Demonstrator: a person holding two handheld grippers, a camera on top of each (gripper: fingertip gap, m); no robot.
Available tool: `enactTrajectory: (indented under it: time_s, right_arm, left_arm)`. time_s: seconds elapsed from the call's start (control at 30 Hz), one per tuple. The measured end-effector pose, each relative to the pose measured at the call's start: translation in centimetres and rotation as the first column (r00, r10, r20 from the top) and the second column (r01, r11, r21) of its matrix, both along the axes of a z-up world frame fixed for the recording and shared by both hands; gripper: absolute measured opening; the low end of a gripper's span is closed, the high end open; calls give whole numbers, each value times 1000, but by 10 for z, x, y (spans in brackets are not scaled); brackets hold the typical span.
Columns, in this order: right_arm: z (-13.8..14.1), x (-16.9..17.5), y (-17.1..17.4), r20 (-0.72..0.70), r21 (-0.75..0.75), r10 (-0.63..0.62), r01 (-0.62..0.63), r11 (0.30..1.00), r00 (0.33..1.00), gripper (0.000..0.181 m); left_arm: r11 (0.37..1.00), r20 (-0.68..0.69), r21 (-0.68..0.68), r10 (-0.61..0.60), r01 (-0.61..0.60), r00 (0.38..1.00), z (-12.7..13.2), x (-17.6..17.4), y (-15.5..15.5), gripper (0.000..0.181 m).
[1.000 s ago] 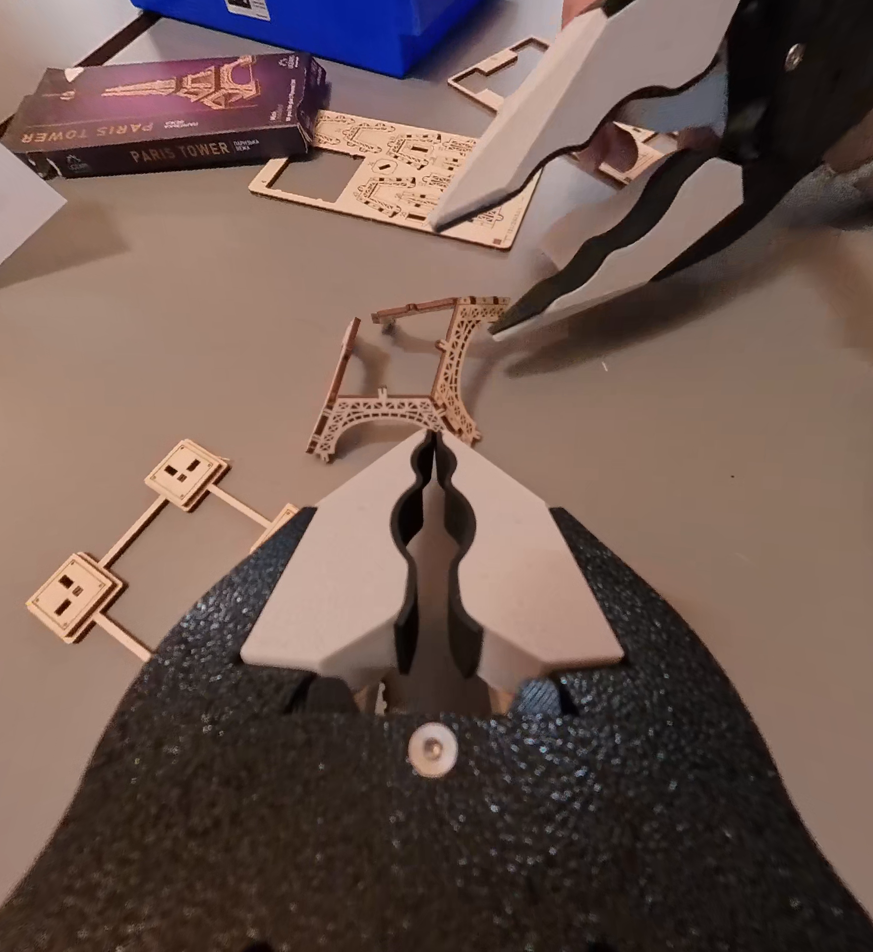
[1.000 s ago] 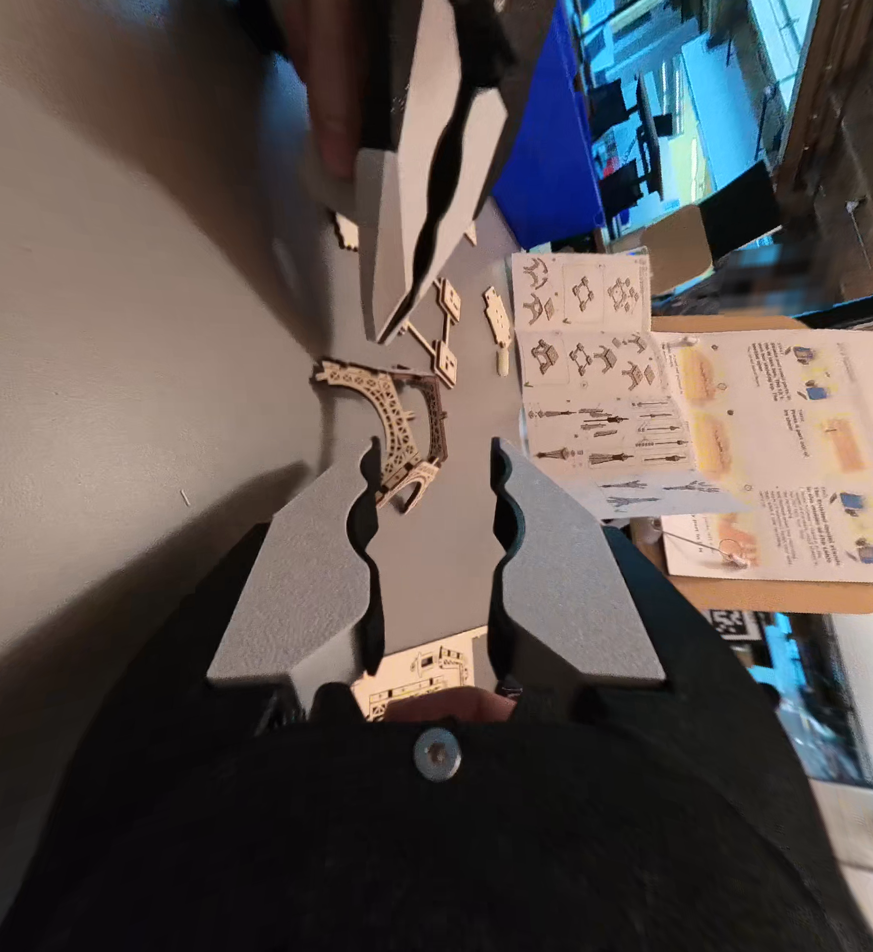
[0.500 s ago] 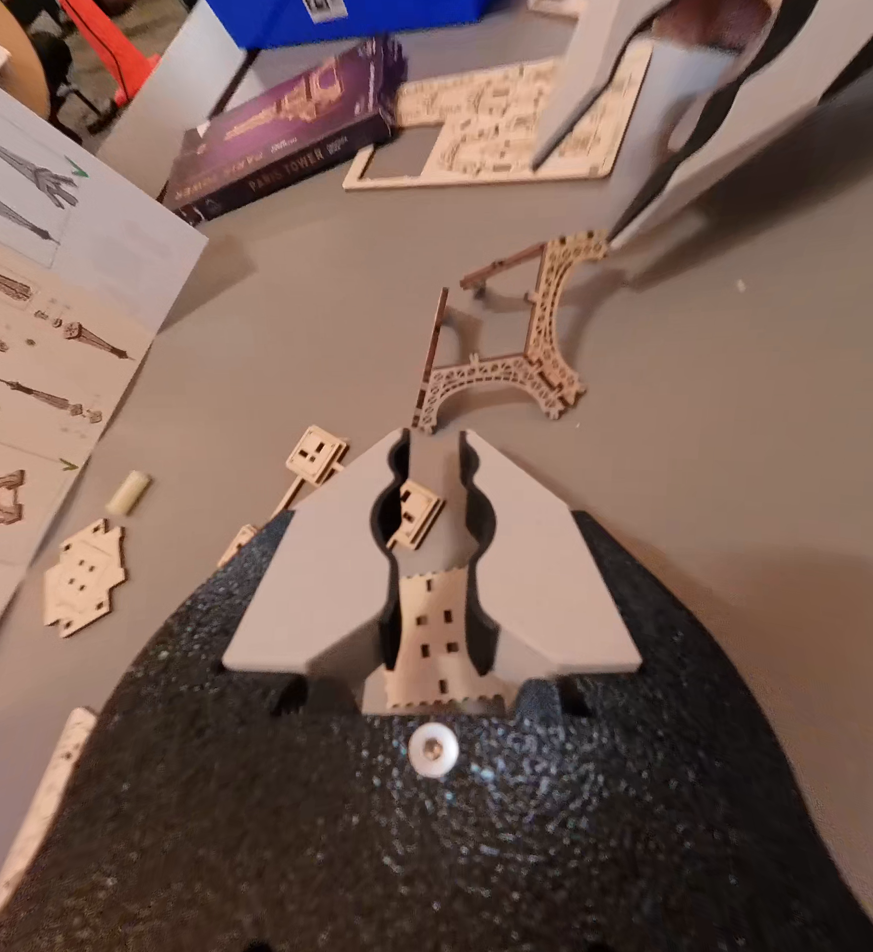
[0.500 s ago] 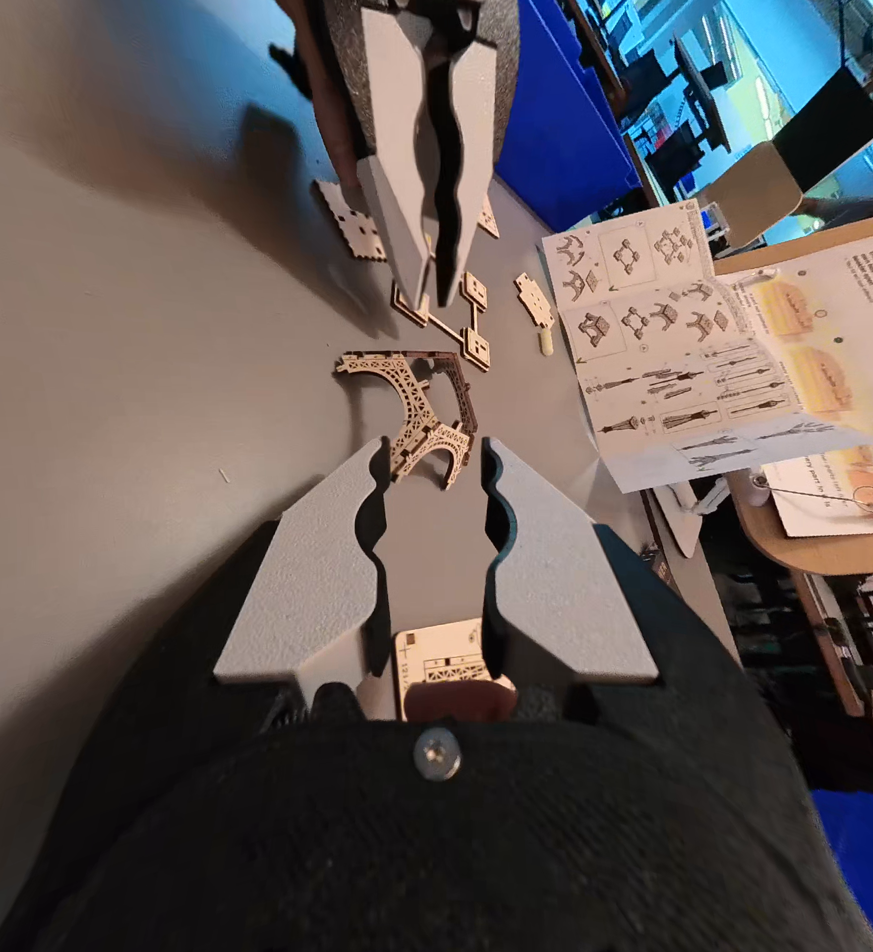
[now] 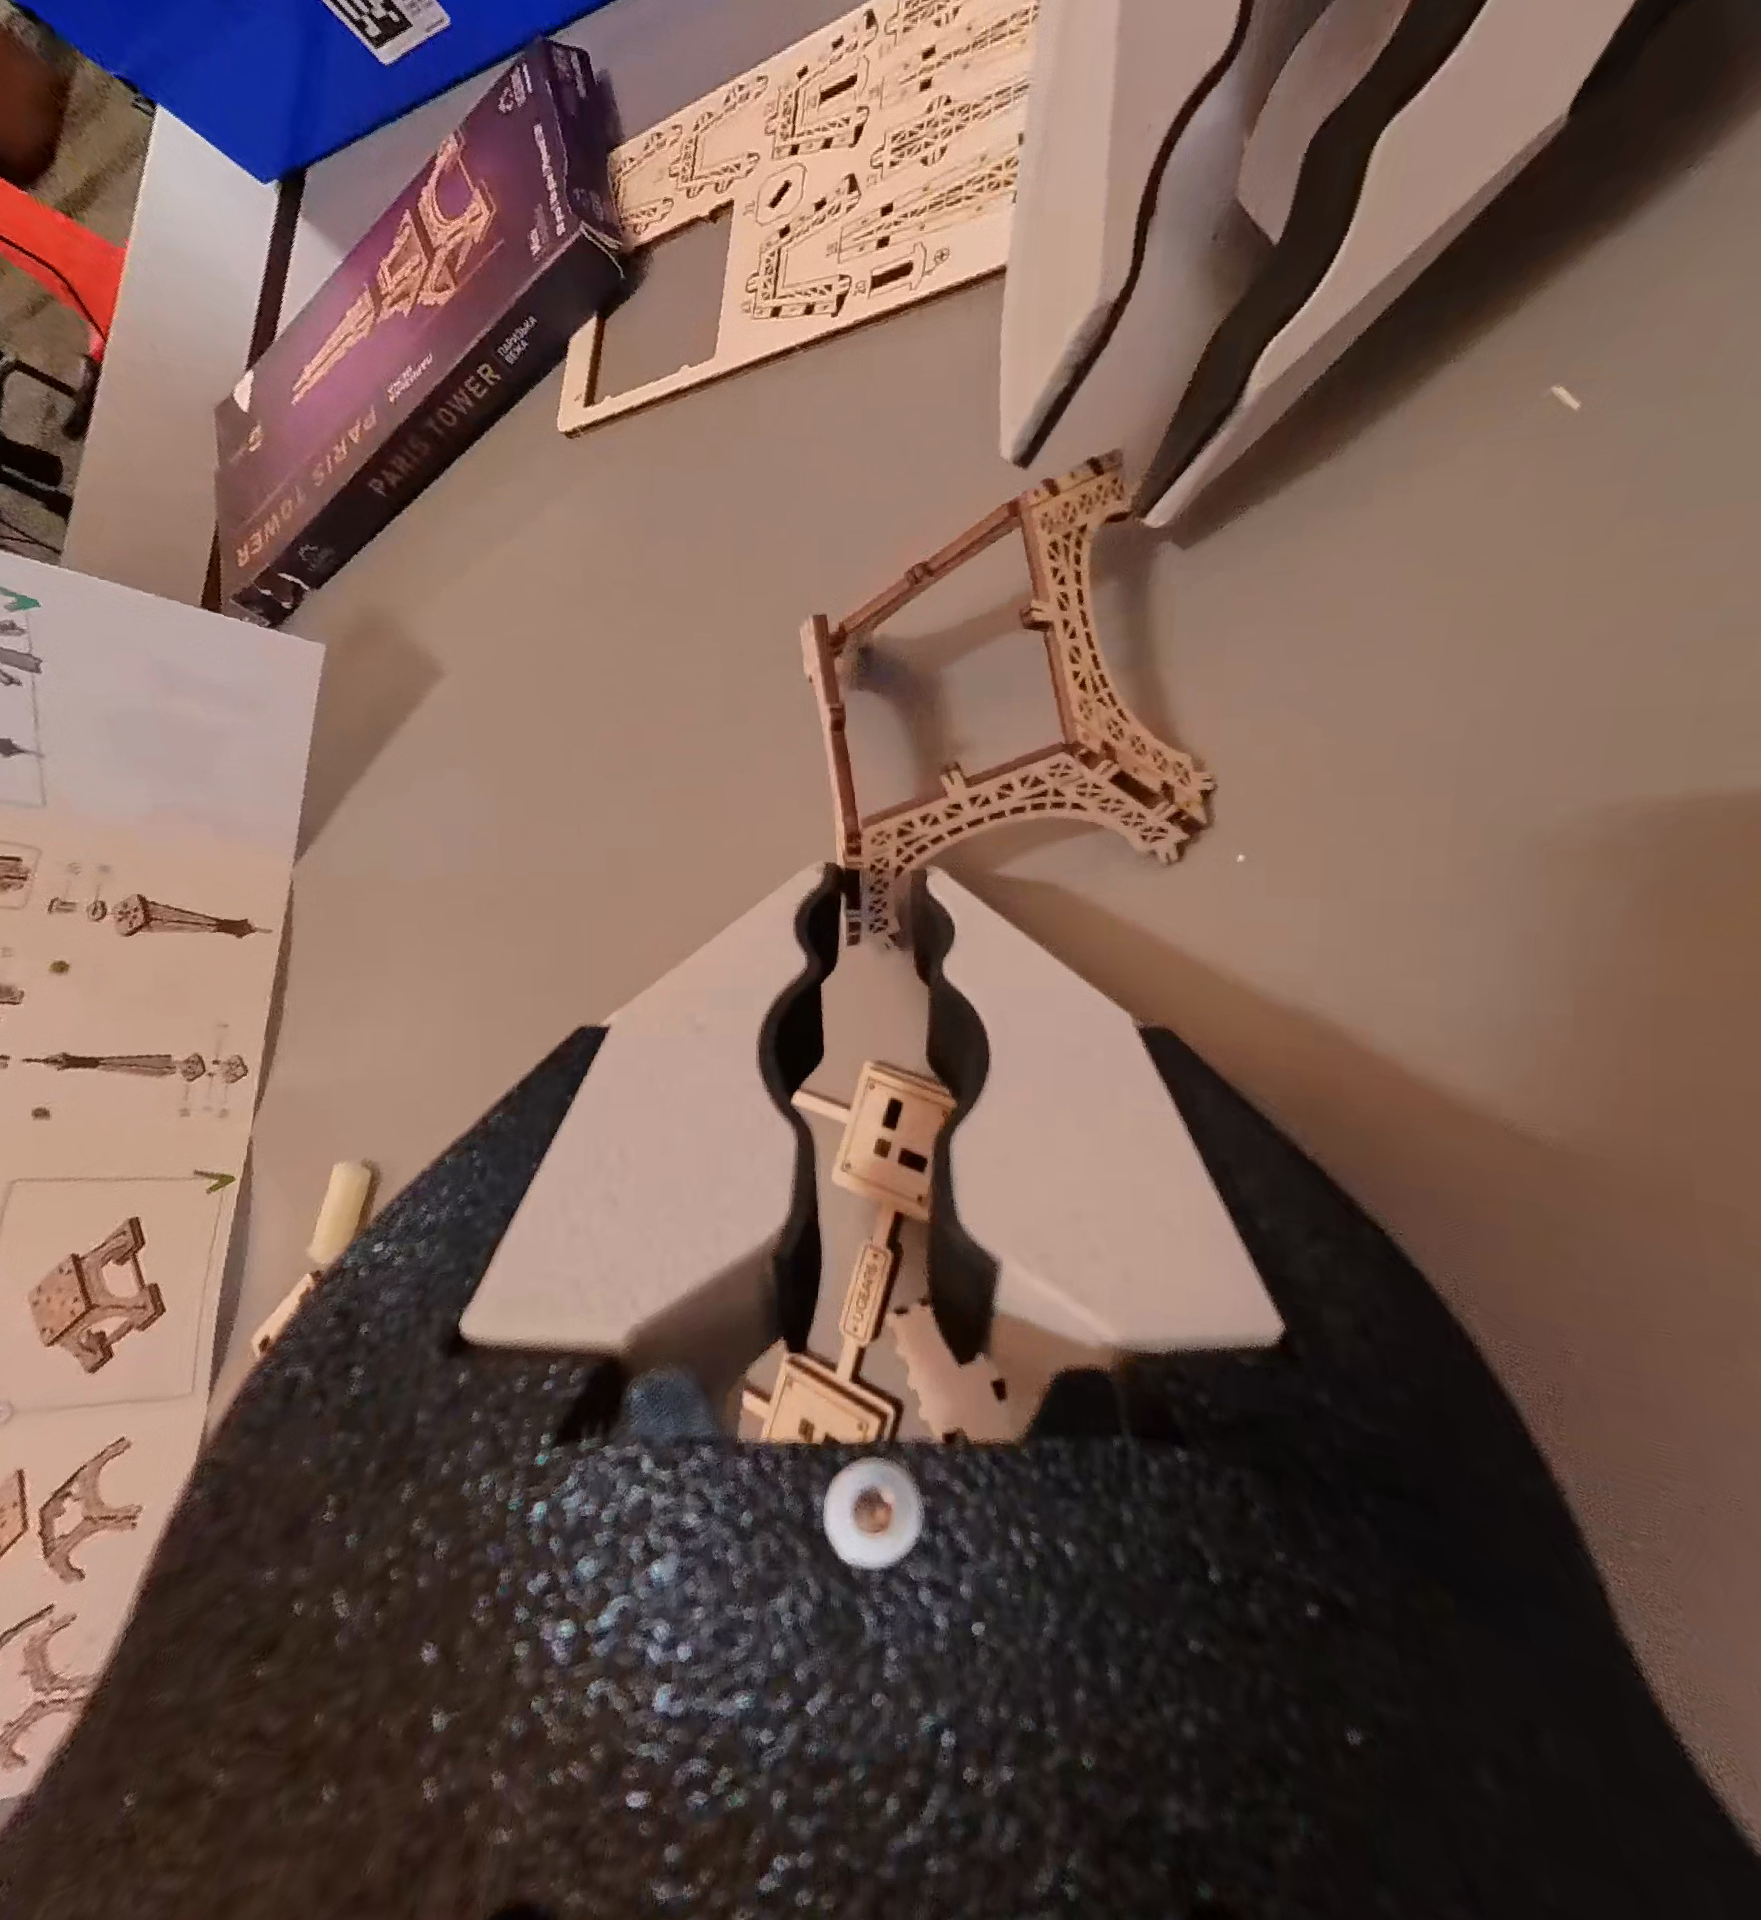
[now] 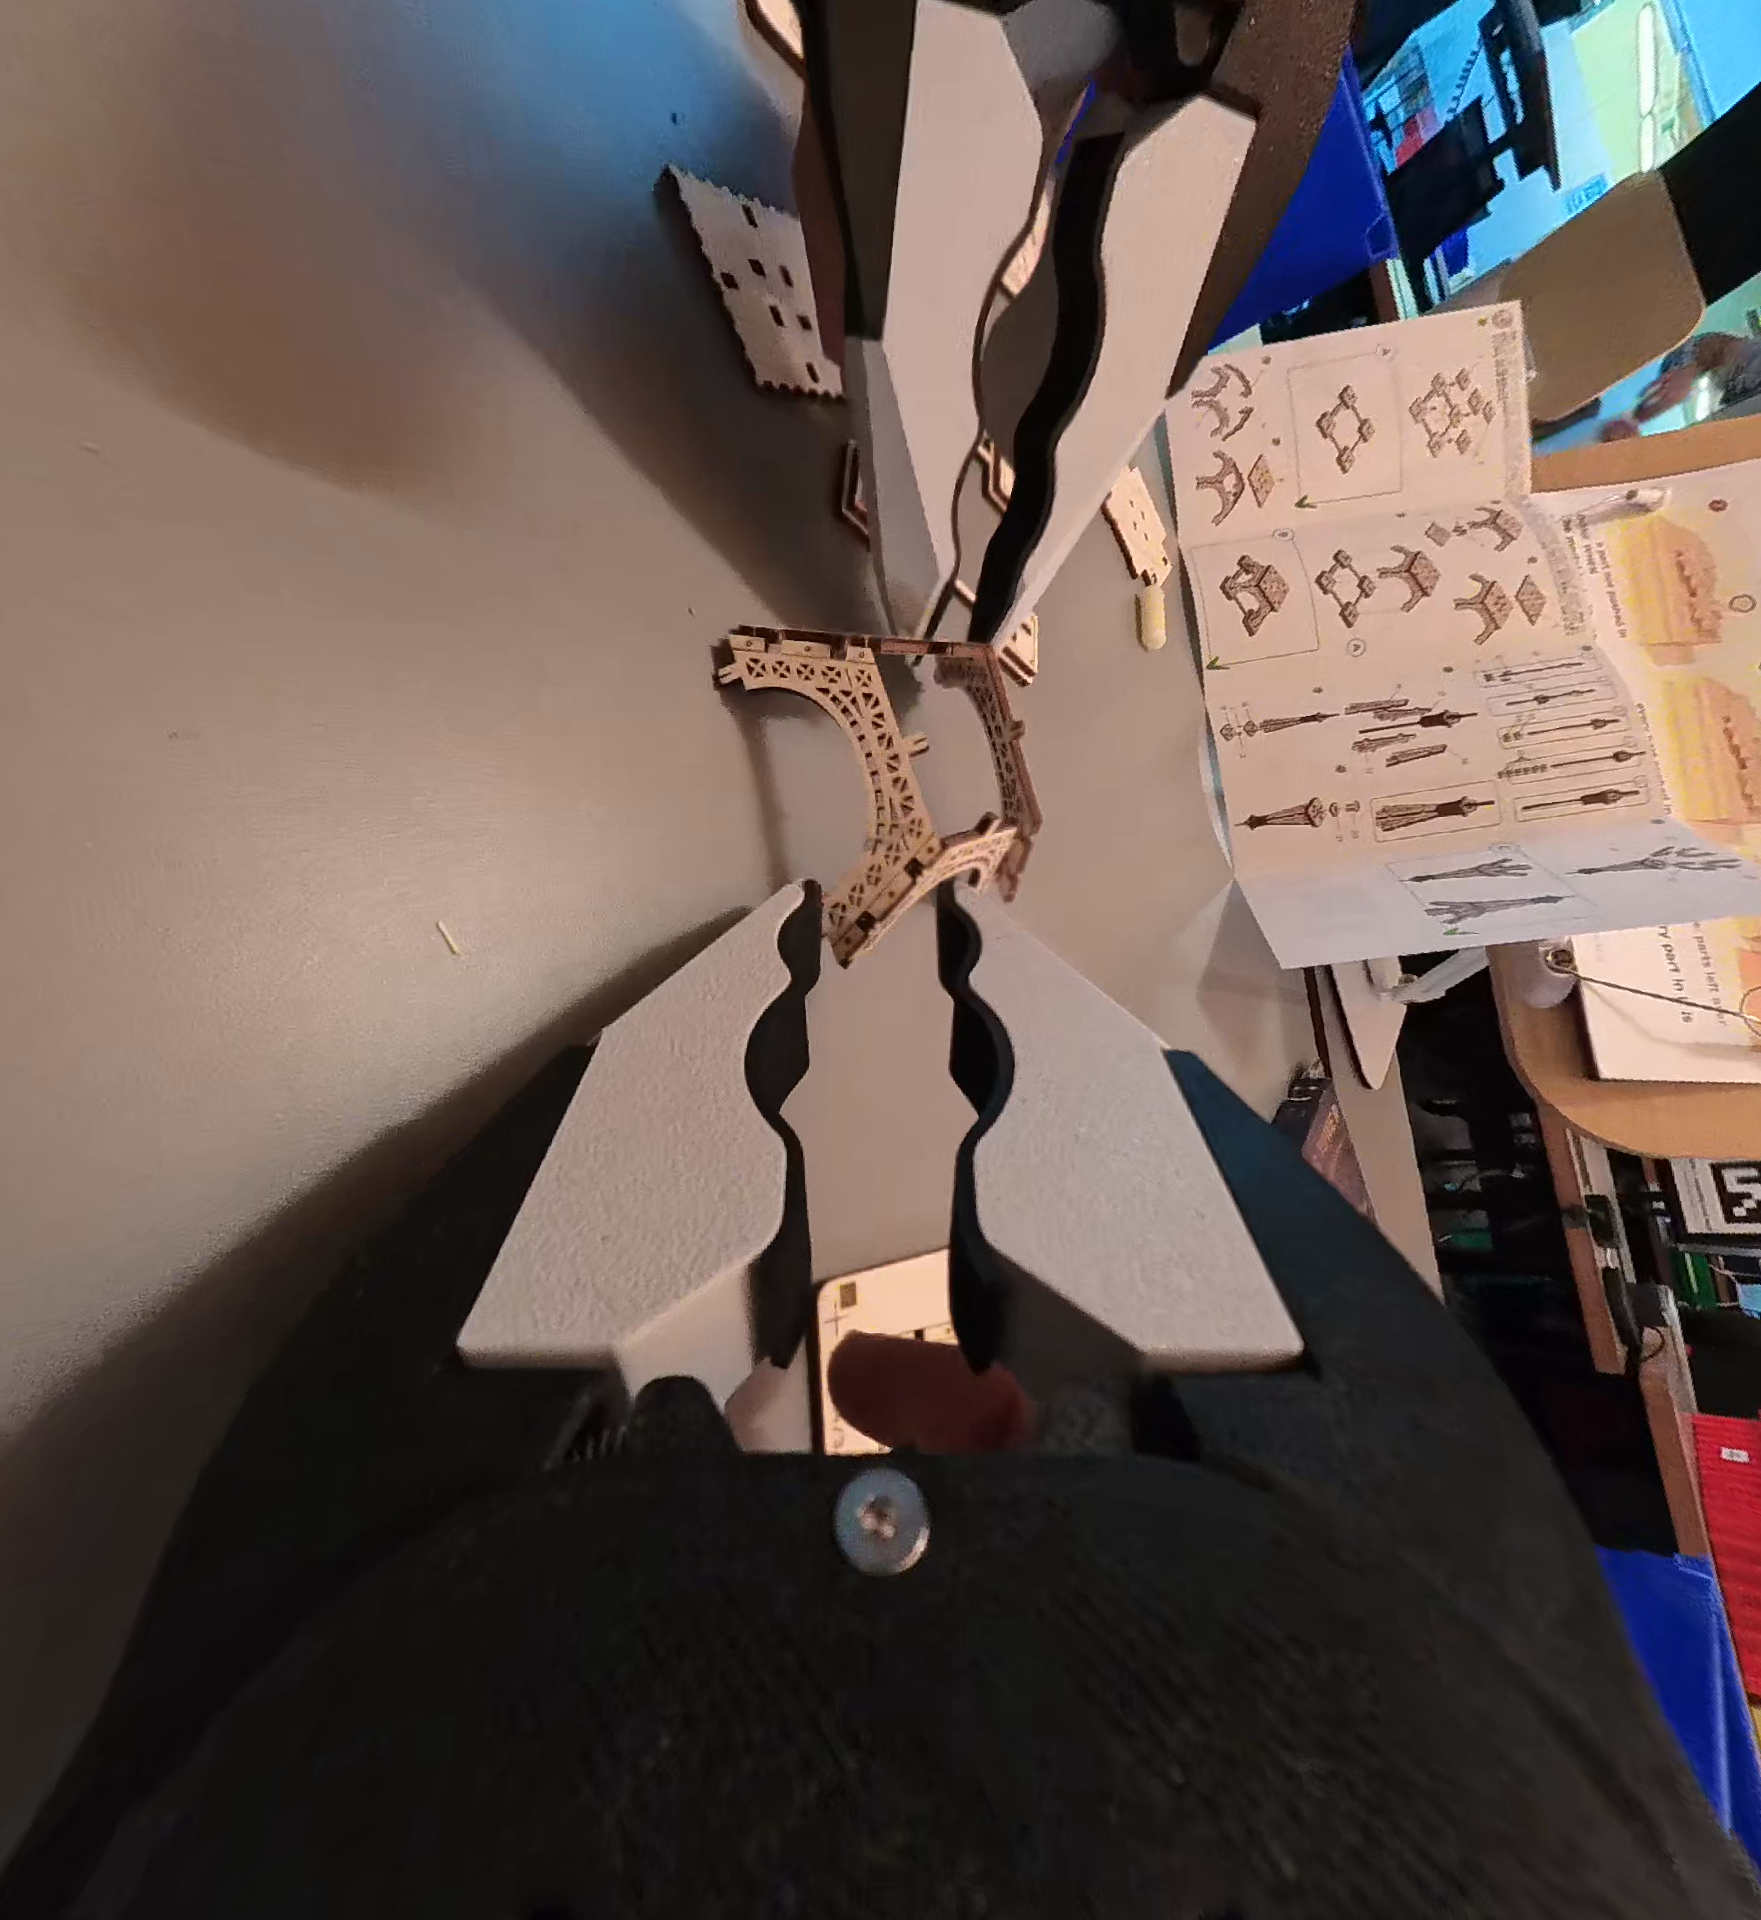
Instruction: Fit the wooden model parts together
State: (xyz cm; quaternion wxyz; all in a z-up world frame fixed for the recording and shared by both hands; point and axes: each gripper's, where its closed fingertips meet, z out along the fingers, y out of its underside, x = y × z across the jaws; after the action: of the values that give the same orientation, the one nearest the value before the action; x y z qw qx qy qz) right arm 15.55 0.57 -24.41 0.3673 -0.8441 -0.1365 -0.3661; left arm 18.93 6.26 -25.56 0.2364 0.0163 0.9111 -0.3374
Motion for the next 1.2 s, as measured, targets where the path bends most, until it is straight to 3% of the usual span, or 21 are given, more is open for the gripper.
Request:
enactTrajectory:
  time_s: [0.03, 0.43, 1.2]
  right_arm:
    - [-1, 1, 1, -2, 0, -3, 3, 1000, 1000, 20]
    - [-9, 1, 4, -44, 2, -2, 2, 1000, 999, 19]
    - [-10, 6, 8, -3, -3, -15, 15, 1000, 1000, 19]
  left_arm:
    - [1000, 8, 1, 0, 0, 1000, 0, 1, 0, 10]
    - [999, 17, -54, 1, 0, 1000, -2, -2, 2, 9]
    - [999, 85, -3, 51, -51, 995, -2, -4, 5, 9]
